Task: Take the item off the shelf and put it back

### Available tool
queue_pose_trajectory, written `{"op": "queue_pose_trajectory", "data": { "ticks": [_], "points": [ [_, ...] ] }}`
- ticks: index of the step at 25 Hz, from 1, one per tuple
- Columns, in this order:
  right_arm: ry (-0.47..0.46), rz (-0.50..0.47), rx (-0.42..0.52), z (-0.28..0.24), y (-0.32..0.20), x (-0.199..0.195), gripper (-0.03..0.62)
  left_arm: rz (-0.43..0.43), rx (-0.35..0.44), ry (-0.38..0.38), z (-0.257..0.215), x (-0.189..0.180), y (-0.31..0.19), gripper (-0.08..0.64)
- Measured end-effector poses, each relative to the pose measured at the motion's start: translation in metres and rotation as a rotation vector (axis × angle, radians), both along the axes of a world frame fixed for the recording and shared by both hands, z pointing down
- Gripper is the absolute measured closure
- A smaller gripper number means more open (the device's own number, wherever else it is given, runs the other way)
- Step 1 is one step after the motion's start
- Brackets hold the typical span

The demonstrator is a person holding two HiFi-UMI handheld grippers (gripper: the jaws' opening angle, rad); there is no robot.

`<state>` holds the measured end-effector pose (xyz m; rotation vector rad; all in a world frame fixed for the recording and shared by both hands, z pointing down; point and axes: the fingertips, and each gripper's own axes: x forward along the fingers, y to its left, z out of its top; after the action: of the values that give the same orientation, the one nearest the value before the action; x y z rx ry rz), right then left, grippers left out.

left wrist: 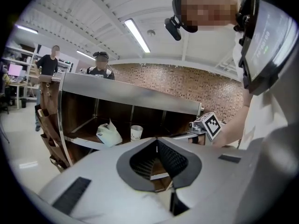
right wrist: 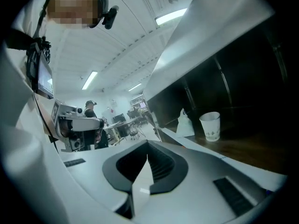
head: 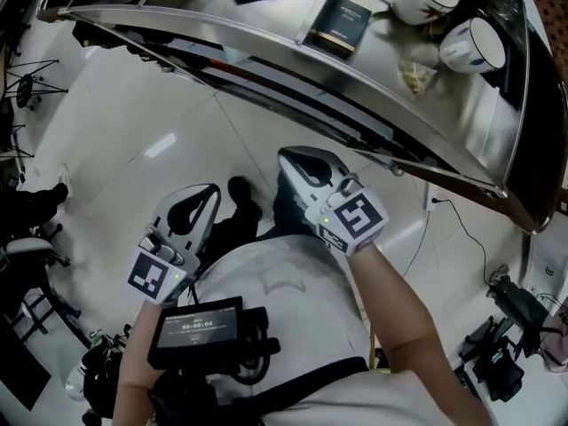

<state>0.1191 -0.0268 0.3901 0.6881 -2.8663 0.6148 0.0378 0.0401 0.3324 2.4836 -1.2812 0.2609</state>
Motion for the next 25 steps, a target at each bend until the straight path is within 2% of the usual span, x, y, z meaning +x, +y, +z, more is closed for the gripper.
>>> {"op": "queue_pose_trajectory", "data": {
  "ticks": [5, 8, 11, 15, 18, 20, 23, 25],
  "points": [
    [0.057, 0.018, 0.001, -0.005, -0.002, -0.012, 0.581, 0.014, 0.037, -0.005, 0.017, -0.014, -0.02, 0.545],
    [0.091, 0.103, -0.029, 0.003, -0.011, -0.014, 0.581, 0.043, 0.041, 0.021, 0.026, -0.019, -0.033, 0.545],
    [0.176, 0.172, -0.022, 0.025, -0.025, -0.012, 0.576, 0.049, 0.053, 0.068, 0.032, -0.018, -0.039, 0.545],
    [0.243, 0.27, -0.039, 0.051, -0.051, -0.002, 0.507, 0.046, 0.039, 0.12, 0.053, -0.015, -0.029, 0.545],
    [0.278, 0.375, -0.04, 0.067, -0.078, 0.013, 0.48, 0.019, -0.027, 0.141, 0.081, -0.023, -0.016, 0.545],
    [0.286, 0.447, -0.039, 0.077, -0.099, 0.02, 0.435, 0.008, -0.057, 0.134, 0.098, -0.036, -0.012, 0.545],
    [0.289, 0.544, -0.055, 0.091, -0.13, 0.03, 0.3, -0.002, -0.057, 0.124, 0.11, -0.051, -0.012, 0.545],
    [0.301, 0.575, -0.052, 0.097, -0.148, 0.035, 0.268, -0.01, -0.046, 0.127, 0.112, -0.053, -0.014, 0.545]
  ]
}}
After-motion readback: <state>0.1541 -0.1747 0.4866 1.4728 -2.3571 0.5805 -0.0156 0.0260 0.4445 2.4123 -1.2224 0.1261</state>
